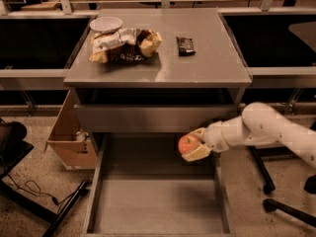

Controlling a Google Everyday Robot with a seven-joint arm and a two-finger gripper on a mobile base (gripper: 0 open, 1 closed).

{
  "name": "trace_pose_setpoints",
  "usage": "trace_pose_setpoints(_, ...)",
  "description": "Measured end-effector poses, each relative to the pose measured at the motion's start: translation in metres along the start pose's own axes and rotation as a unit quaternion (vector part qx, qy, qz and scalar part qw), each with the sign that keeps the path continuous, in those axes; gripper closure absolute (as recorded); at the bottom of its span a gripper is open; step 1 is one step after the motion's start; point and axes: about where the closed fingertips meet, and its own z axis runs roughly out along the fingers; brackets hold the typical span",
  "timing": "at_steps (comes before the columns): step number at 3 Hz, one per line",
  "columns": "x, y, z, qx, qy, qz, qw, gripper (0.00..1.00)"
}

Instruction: Pick apple from middle drawer and place on counter

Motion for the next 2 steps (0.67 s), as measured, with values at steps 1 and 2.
trace_pose_setpoints(1,-0.076,-0.040,-0.086,0.019,0.040,0.007,0.9990,1.00)
trace_pose_setpoints(2,-0.116,-0.060,-0.129,0.032,0.056,0.005,0.9979,1.00)
